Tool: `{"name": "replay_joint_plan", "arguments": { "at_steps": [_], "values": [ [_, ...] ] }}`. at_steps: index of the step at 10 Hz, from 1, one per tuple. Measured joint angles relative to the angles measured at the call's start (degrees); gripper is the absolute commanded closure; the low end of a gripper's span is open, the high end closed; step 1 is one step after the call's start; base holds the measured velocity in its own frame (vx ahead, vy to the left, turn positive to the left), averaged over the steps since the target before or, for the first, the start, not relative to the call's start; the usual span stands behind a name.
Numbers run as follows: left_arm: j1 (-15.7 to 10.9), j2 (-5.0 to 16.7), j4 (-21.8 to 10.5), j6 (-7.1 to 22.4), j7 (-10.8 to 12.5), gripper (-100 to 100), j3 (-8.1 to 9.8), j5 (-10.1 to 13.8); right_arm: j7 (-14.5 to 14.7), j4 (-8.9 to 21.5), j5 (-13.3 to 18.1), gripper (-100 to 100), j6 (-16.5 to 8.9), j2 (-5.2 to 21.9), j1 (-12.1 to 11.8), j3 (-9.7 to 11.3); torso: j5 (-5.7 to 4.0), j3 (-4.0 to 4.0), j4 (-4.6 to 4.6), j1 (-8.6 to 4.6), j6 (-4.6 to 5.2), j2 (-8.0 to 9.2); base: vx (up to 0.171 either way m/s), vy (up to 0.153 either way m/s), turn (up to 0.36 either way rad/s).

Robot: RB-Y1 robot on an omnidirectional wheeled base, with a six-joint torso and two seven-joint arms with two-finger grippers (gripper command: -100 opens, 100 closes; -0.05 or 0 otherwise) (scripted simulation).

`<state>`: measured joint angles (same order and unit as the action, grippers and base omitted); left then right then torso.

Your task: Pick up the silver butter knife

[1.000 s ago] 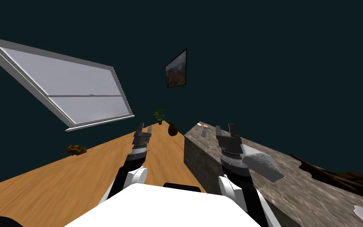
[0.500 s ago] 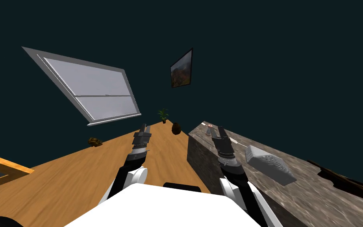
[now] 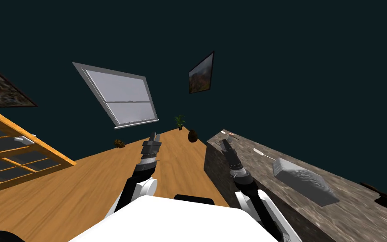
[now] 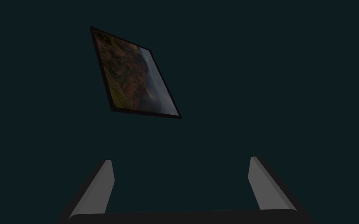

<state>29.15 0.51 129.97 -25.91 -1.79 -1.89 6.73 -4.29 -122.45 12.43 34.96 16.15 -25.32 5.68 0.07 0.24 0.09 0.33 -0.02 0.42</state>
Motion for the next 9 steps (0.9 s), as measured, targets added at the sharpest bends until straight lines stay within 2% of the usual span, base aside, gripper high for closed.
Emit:
{"name": "replay_joint_plan", "arguments": {
  "at_steps": [1,3,5,9],
  "values": [
    [0.01,0.0,0.0,0.0,0.0,0,0.01,0.0,0.16,0.67,0.33,-100,0.29,1.49,0.15,-0.04,-0.01,0.0,0.01,-0.09,0.05,0.0,-0.108,0.088,0.14],
    [0.0,0.0,0.0,0.0,0.0,0,0.0,0.0,0.95,4.65,2.01,-100,1.37,5.06,1.58,0.5,0.02,0.0,0.01,0.09,0.0,-0.01,-0.084,0.117,0.206],
    [0.01,0.0,0.0,0.0,0.0,0,0.01,0.0,1.42,6.7,3.19,-100,1.6,8.65,2.22,0.84,-0.01,-0.03,-0.01,-0.09,0.02,-0.06,-0.072,0.066,0.132],
    [0.01,0.01,0.0,0.0,0.0,0,0.01,0.0,2.87,12.37,5.8,-100,2.63,14.08,4.32,2.29,-0.02,-0.08,-0.03,-0.13,0.02,-0.16,-0.054,0.071,0.147]
  ]
}}
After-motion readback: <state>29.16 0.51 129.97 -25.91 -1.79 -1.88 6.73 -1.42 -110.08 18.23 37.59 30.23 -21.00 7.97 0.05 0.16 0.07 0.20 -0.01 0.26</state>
